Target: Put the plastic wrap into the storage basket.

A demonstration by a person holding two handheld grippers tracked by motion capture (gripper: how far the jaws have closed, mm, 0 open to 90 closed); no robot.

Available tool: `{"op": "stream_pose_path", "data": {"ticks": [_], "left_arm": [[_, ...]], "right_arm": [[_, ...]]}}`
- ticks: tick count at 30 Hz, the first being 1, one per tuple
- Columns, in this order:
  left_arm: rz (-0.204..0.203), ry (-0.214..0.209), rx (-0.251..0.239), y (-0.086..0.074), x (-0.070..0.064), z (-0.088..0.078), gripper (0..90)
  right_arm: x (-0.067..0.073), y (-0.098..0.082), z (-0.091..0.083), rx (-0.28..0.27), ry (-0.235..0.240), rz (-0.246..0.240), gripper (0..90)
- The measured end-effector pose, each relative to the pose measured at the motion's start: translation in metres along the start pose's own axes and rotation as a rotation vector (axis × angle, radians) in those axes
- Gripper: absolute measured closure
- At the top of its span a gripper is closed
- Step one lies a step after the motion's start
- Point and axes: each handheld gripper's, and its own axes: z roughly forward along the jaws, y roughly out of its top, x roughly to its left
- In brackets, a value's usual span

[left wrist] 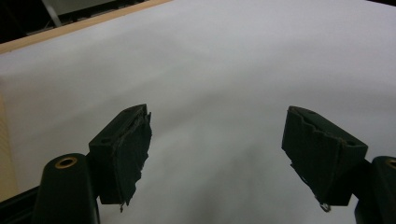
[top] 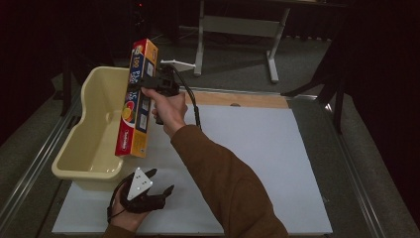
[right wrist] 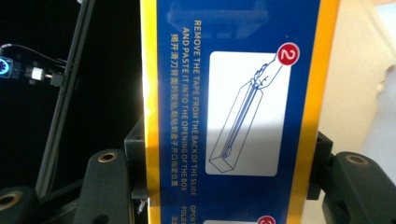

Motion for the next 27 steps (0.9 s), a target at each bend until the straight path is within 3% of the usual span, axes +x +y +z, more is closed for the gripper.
{"op": "stream_pose_path", "data": {"ticks": [19, 27], "left_arm": [[0.006, -0.006, -0.017, 0.000, -0.001, -0.002, 23.7], [0.006, -0.008, -0.025, 0.001, -0.001, -0.003, 23.8]], "right_arm": [[0.002, -0.010, 0.030, -0.016, 0.035, 0.062, 39.6], [0.001, -0.016, 0.048, 0.000, 0.042, 0.094, 39.6]]}}
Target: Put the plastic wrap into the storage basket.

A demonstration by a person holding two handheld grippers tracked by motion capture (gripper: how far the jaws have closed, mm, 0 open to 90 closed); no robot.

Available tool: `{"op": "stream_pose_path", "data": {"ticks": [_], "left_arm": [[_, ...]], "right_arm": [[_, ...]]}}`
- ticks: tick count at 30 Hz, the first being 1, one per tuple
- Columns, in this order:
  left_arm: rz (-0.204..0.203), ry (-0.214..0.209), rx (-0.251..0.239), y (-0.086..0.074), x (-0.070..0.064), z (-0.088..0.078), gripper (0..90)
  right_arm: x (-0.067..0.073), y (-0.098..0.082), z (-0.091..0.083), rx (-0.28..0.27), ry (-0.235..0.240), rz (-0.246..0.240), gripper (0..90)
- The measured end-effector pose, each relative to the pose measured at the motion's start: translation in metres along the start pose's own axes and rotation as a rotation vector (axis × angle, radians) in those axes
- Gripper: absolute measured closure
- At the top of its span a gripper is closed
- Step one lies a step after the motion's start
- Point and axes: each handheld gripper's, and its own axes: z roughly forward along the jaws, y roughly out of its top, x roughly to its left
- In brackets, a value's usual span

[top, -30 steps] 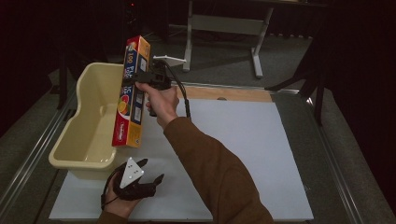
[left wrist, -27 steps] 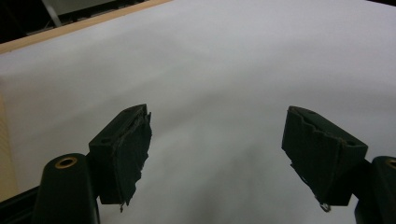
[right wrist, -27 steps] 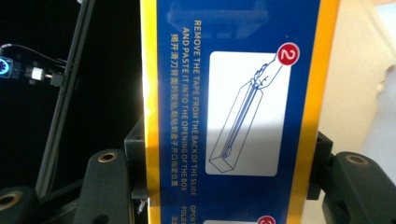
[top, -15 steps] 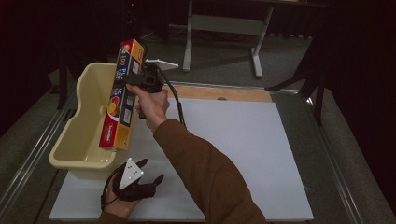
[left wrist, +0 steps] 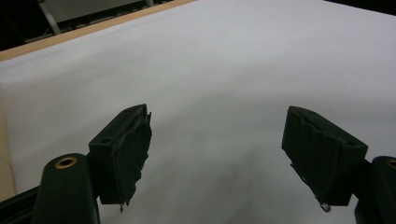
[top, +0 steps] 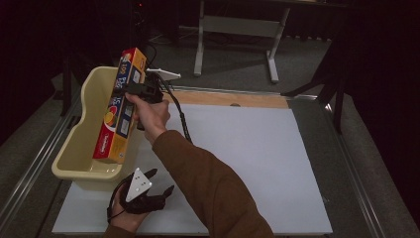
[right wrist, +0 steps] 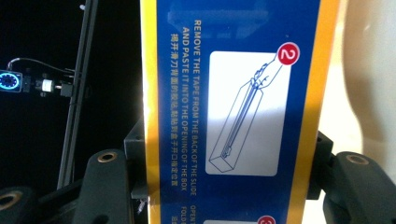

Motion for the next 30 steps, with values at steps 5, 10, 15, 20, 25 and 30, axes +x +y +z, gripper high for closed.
{"op": "stream_pose_path", "data": {"ticks": [5, 10, 15, 20, 25, 30], "left_arm": [[-0.004, 0.001, 0.000, 0.000, 0.002, 0.000, 23.7], [-0.005, 0.003, -0.002, 0.000, 0.003, -0.001, 23.8], [-0.012, 0.005, -0.004, -0.001, 0.003, -0.001, 23.8], [-0.013, 0.004, -0.004, -0.001, 0.003, -0.001, 23.7], [-0.015, 0.006, -0.005, -0.001, 0.004, -0.002, 23.7], [-0.017, 0.006, -0.007, -0.001, 0.004, -0.002, 23.7]], "right_arm": [[-0.002, -0.004, 0.013, 0.010, -0.016, 0.001, 39.5], [-0.006, -0.008, 0.022, 0.030, -0.036, 0.006, 39.5], [-0.008, -0.013, 0.029, 0.042, -0.035, 0.024, 39.3], [-0.011, -0.015, 0.034, 0.048, -0.041, 0.048, 39.2], [-0.016, -0.014, 0.040, 0.038, -0.068, 0.067, 39.2], [-0.020, -0.016, 0.046, 0.062, -0.097, 0.071, 38.9]]}}
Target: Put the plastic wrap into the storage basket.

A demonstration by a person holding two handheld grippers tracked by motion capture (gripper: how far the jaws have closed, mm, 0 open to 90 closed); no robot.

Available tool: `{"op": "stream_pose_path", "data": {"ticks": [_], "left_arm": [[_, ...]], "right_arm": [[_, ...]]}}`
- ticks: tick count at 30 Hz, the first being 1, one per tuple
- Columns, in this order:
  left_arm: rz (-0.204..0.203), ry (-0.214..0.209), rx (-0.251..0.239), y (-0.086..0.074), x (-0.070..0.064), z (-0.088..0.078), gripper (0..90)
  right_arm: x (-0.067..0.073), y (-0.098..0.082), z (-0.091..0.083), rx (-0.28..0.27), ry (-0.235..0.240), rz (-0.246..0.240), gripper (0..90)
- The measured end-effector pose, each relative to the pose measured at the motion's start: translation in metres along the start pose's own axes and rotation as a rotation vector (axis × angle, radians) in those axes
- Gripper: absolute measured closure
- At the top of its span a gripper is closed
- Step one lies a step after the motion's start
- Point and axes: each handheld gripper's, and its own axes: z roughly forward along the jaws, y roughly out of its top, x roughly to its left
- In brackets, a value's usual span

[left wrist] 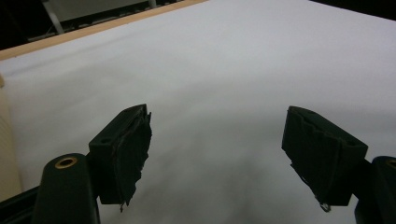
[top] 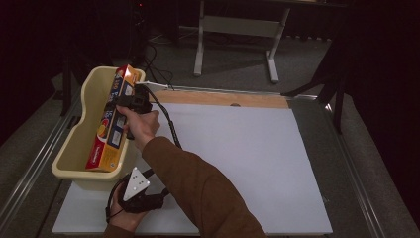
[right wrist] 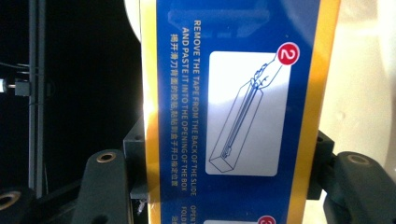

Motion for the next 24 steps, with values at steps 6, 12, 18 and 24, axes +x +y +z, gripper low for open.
{"op": "stream_pose_path", "data": {"ticks": [6, 12, 18, 24], "left_arm": [[-0.002, 0.000, -0.003, 0.000, 0.000, -0.001, 23.7], [-0.002, 0.000, -0.004, 0.000, 0.000, 0.000, 23.7], [-0.001, 0.003, -0.003, 0.000, -0.001, 0.000, 23.7], [-0.001, 0.002, -0.001, 0.000, 0.000, 0.000, 23.7]], "right_arm": [[-0.006, 0.000, 0.007, 0.023, -0.039, 0.038, 37.6], [-0.005, 0.000, 0.006, 0.033, -0.097, 0.039, 35.7], [-0.002, 0.000, 0.004, 0.046, -0.123, 0.016, 32.1], [0.004, 0.004, -0.006, 0.067, -0.102, 0.008, 33.6]]}}
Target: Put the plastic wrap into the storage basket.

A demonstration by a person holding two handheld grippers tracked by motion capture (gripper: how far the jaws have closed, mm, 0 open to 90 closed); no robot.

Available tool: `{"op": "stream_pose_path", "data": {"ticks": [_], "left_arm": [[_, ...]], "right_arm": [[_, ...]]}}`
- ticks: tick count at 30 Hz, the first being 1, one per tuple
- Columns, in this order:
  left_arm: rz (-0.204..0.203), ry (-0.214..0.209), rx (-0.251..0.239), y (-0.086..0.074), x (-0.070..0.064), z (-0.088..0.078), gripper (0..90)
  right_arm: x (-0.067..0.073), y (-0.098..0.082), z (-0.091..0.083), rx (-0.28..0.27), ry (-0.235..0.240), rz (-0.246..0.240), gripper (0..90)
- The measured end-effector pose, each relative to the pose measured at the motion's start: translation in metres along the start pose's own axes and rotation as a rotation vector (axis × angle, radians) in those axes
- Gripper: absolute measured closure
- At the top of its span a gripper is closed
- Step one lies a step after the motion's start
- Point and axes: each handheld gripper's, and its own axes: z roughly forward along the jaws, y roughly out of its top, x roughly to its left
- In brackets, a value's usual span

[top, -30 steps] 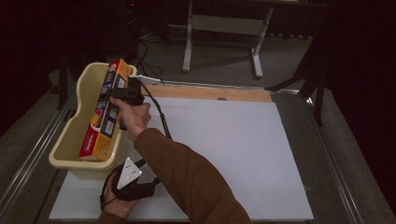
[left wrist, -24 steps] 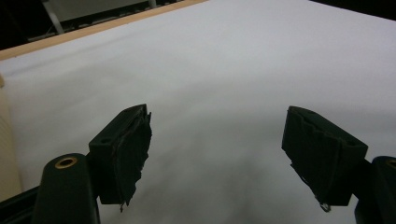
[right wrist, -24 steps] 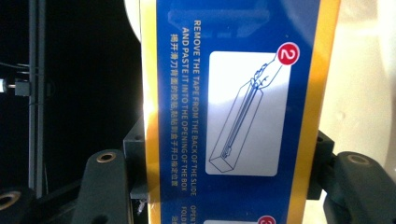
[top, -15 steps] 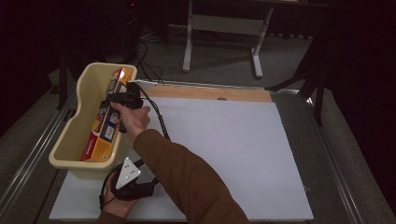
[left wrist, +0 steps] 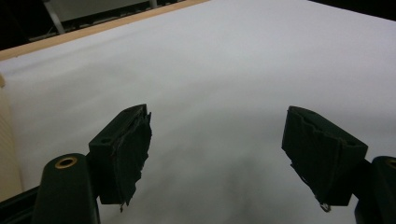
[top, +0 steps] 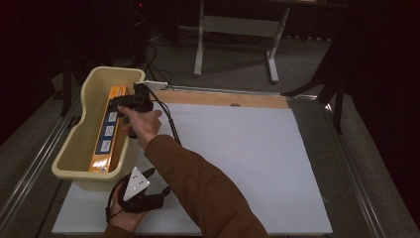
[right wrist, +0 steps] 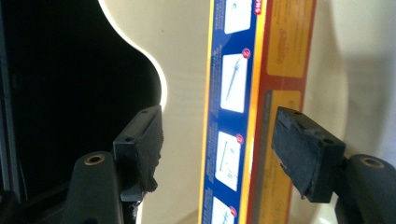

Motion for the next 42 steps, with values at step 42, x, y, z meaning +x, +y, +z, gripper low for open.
{"op": "stream_pose_path", "data": {"ticks": [42], "left_arm": [[-0.011, 0.053, 0.008, 0.001, 0.007, 0.001, 23.7]], "right_arm": [[-0.118, -0.110, -0.194, -0.290, -0.216, -0.937, 32.8]]}}
